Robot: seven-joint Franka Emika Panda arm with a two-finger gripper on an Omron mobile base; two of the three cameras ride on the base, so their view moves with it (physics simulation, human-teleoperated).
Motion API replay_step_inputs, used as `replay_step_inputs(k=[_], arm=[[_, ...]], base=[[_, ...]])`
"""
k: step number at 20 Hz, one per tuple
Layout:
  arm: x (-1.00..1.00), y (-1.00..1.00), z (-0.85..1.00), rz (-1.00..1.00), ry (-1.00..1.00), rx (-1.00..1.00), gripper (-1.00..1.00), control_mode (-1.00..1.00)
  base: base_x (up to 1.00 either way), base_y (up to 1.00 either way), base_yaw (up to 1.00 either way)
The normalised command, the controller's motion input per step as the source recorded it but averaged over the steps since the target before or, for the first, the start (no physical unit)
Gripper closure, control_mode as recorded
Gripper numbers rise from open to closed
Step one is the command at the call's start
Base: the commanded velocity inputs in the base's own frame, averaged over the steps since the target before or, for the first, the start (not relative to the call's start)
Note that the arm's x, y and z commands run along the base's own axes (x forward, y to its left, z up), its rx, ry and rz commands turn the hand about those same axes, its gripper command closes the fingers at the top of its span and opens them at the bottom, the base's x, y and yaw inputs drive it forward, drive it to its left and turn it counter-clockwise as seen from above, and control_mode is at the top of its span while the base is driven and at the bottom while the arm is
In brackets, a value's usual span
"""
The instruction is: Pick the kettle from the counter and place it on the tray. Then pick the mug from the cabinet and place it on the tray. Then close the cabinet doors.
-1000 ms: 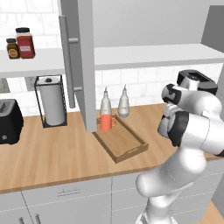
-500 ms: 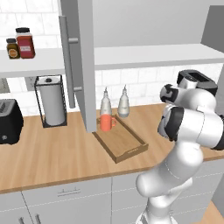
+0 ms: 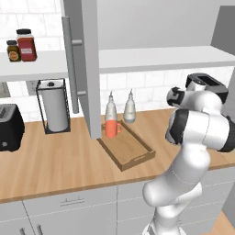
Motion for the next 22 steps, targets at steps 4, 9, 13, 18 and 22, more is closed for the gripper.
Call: replay_step_inputs(k=[4,9,13,18,22], arm=[[0.12,-0.05,-0.05,0.05,0.00,0.00,-1.00,-1.00],[0.02,-0.06,-0.08,0.04,0.01,0.00,-1.00,-1.00],[0.00,-0.01,-0.17,0.04,0.01,0.00,-1.00,-1.00],[0.00,0.00,-0.13,0.03,0.01,0.00,1.00,-1.00],[-0.01,-0.01,-0.01,0.01,0.00,0.00,1.00,-1.00]], base=[[0.00,0.00,0.00],[0.00,0.00,0.00],[0.00,0.00,0.00],[0.00,0.00,0.00],[0.00,0.00,0.00]])
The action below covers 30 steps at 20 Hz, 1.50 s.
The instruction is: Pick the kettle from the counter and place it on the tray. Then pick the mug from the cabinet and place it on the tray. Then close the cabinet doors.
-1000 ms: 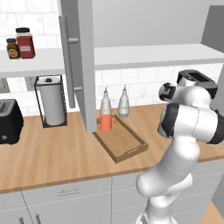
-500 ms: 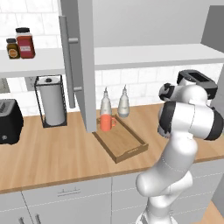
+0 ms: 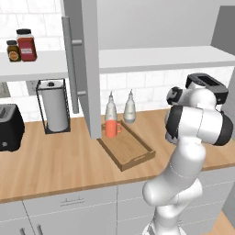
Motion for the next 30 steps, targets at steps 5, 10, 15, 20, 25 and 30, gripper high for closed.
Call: replay_step_inputs(k=[5,10,15,20,25,30], arm=[[-0.10,0.00,0.00,0.00,0.01,0.00,1.00,-1.00],[-0.53,0.03,0.07,0.00,-0.01,0.00,1.00,-1.00],[-0.58,0.24,0.36,0.02,0.00,0.00,1.00,-1.00],[-0.16,0.60,0.45,0.17,0.00,-0.01,1.00,-1.00],[0.00,0.77,0.31,0.26,0.00,0.00,1.00,-1.00],[0.00,0.77,0.15,0.28,0.00,0.00,1.00,-1.00]], base=[[0.00,0.00,0.00],[0.00,0.00,0.00],[0.00,0.00,0.00],[0.00,0.00,0.00],[0.00,0.00,0.00],[0.00,0.00,0.00]])
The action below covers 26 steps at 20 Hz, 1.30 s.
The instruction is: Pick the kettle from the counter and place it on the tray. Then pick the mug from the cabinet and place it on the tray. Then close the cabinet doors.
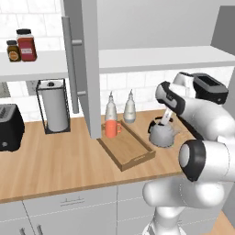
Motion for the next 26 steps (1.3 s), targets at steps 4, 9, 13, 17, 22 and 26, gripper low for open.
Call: replay_step_inputs(k=[4,9,13,17,22,26], arm=[[0.00,0.74,0.01,0.30,0.00,0.00,1.00,-1.00],[0.00,0.67,0.00,0.29,0.00,0.00,1.00,-1.00],[0.00,0.61,0.00,0.28,0.00,0.00,1.00,-1.00],[0.01,0.55,-0.01,0.26,0.00,0.00,1.00,-1.00],[0.02,0.40,-0.11,0.21,0.00,0.00,1.00,-1.00],[0.02,0.18,-0.22,0.18,0.00,0.00,1.00,-1.00]], base=[[0.00,0.00,0.00],[0.00,0.00,0.00],[0.00,0.00,0.00],[0.00,0.00,0.00],[0.00,0.00,0.00],[0.00,0.00,0.00]])
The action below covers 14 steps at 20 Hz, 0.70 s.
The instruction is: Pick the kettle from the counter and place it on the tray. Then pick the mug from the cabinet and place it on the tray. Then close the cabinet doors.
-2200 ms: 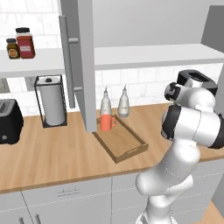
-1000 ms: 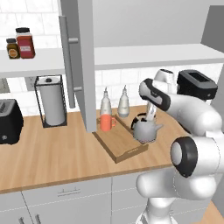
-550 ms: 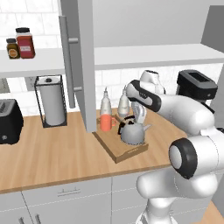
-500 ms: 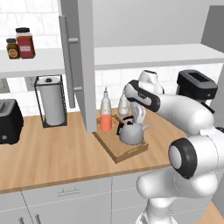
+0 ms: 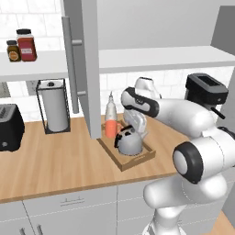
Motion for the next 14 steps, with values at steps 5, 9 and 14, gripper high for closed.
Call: replay_step_inputs(k=[5,9,14], arm=[[0.01,0.01,-0.25,0.13,-0.03,0.00,1.00,-1.00],[0.02,0.00,-0.18,0.11,-0.07,0.00,1.00,-1.00],[0.00,-0.01,-0.19,0.07,-0.03,0.00,1.00,-1.00]], base=[[0.00,0.00,0.00],[0.00,0.00,0.00],[0.00,0.00,0.00]])
